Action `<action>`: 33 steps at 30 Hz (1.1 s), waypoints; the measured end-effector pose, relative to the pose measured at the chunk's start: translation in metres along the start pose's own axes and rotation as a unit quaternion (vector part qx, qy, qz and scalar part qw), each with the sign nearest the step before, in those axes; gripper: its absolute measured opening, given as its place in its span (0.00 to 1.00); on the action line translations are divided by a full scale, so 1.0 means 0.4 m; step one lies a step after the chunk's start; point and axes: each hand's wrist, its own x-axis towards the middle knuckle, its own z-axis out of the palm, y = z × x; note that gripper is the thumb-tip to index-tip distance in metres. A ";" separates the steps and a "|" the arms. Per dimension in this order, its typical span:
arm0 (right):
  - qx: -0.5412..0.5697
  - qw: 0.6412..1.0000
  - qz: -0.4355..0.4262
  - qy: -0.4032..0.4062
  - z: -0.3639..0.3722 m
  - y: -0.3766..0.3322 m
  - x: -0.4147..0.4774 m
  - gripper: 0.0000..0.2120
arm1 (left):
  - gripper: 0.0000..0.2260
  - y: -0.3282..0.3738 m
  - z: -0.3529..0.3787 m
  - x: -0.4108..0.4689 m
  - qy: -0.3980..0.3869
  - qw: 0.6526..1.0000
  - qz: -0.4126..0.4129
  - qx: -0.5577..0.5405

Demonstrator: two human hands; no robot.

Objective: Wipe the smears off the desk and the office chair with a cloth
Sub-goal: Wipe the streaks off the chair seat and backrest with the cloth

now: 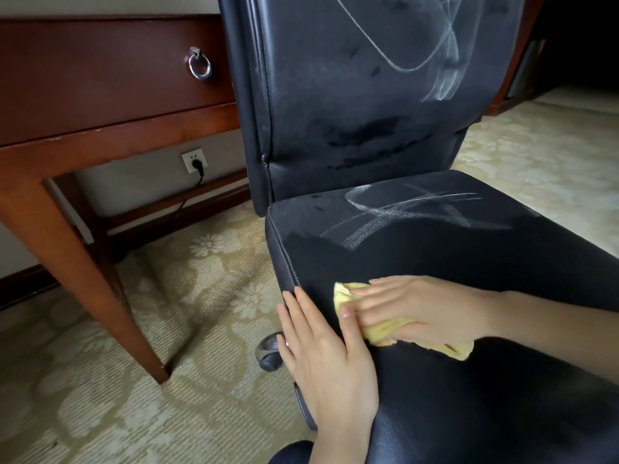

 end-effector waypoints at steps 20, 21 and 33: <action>-0.009 0.958 0.230 0.171 -0.009 0.088 0.397 0.19 | 0.27 0.000 0.001 0.012 -0.029 0.999 -0.020 0.034; -0.009 0.962 0.215 0.170 -0.006 0.081 0.383 0.19 | 0.27 0.000 0.001 0.012 -0.030 0.999 -0.021 0.031; 0.021 0.976 0.123 0.180 0.060 -0.040 0.050 0.20 | 0.28 0.006 -0.007 0.016 -0.045 0.998 -0.021 0.042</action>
